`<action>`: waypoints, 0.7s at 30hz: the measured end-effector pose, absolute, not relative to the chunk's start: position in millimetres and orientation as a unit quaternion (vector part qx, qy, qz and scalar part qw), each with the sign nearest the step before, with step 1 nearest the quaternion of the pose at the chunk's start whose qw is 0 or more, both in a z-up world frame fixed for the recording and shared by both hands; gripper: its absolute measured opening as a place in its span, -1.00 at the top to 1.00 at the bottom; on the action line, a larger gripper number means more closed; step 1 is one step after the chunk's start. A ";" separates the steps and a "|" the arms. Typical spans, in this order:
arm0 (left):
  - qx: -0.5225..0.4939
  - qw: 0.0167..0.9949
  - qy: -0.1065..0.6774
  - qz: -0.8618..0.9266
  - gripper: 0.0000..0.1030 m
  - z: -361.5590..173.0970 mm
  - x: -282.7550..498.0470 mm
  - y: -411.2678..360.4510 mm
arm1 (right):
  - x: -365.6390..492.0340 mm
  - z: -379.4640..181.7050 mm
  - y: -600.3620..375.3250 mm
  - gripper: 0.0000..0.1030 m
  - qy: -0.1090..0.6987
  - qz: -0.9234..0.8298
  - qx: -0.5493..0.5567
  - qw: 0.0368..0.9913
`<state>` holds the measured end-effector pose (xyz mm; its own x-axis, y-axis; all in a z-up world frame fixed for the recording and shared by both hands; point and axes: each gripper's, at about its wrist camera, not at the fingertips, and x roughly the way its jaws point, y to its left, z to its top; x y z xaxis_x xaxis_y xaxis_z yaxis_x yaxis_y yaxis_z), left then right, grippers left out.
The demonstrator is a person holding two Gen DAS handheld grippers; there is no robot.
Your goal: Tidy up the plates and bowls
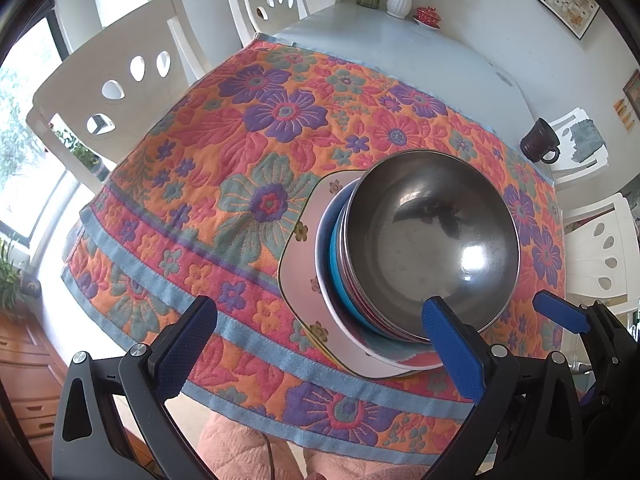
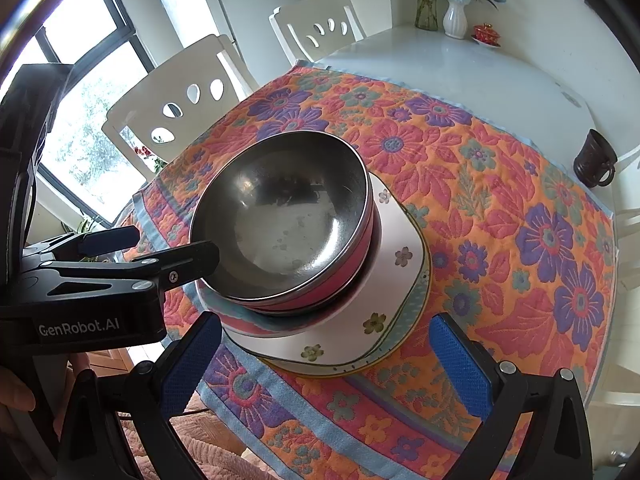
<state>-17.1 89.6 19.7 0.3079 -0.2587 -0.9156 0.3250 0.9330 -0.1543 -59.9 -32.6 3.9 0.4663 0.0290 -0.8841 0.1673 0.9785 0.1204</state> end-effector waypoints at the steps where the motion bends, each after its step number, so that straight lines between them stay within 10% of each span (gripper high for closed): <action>1: 0.030 0.808 0.559 -0.181 -0.99 19.7 -17.1 89.5 | -60.0 3.9 -32.6 -1.00 0.515 -0.041 0.095 0.851; 21: 0.038 0.808 0.558 -0.186 -0.99 17.7 -12.4 87.4 | -57.9 -1.0 -41.9 -1.00 0.518 -0.033 0.092 0.850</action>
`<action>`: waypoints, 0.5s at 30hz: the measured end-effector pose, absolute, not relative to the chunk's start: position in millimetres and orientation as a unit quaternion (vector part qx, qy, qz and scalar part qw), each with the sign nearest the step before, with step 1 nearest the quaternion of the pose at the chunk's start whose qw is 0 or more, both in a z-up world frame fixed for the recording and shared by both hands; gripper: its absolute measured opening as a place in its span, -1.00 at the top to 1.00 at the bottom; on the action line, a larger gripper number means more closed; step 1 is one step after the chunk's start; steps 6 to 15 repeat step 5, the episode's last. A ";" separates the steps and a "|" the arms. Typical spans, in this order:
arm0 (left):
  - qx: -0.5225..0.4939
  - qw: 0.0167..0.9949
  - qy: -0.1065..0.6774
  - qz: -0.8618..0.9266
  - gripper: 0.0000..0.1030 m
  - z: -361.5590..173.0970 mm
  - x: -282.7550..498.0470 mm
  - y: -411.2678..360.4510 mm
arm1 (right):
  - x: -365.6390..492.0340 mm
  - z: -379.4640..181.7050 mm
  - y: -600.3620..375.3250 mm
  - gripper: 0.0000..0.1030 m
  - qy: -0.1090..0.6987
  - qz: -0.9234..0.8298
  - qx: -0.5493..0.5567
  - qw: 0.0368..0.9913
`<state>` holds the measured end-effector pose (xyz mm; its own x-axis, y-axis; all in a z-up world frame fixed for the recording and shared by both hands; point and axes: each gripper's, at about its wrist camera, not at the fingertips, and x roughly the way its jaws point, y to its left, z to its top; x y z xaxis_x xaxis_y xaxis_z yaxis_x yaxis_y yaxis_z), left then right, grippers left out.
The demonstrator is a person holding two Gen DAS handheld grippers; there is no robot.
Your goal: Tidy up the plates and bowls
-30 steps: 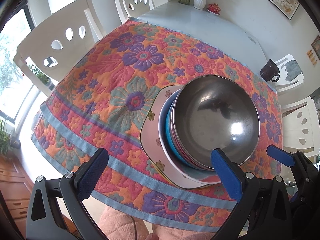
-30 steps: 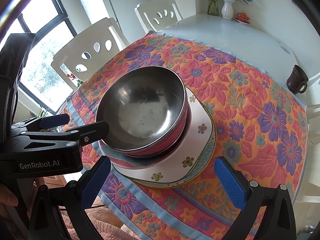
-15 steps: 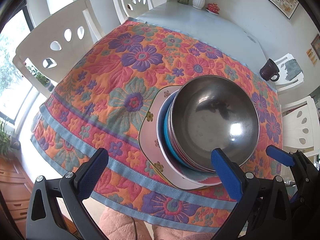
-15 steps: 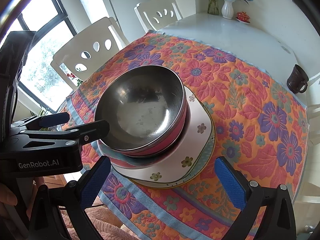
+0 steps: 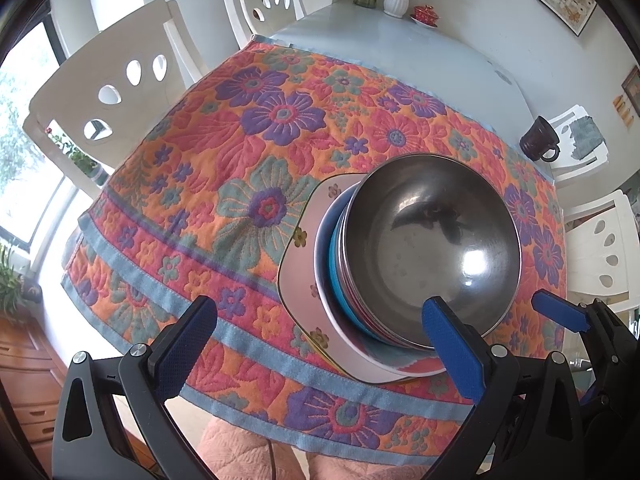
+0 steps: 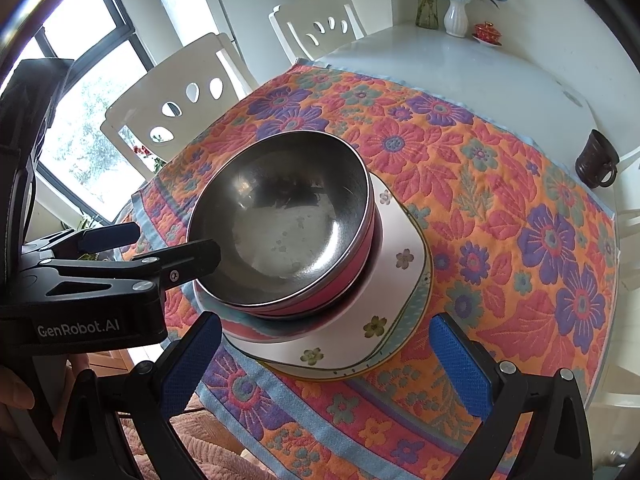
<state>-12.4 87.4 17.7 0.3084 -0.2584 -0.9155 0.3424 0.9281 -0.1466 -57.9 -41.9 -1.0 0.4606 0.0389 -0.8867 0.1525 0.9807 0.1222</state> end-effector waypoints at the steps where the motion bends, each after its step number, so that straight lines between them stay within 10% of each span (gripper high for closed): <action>1: 0.038 0.808 0.558 -0.188 -0.99 18.1 -11.8 86.8 | -57.9 -0.8 -41.9 -1.00 0.518 -0.034 0.093 0.849; 15: 0.038 0.806 0.559 -0.192 -0.99 18.1 -11.2 85.2 | -56.0 -0.8 -41.4 -1.00 0.520 -0.031 0.092 0.849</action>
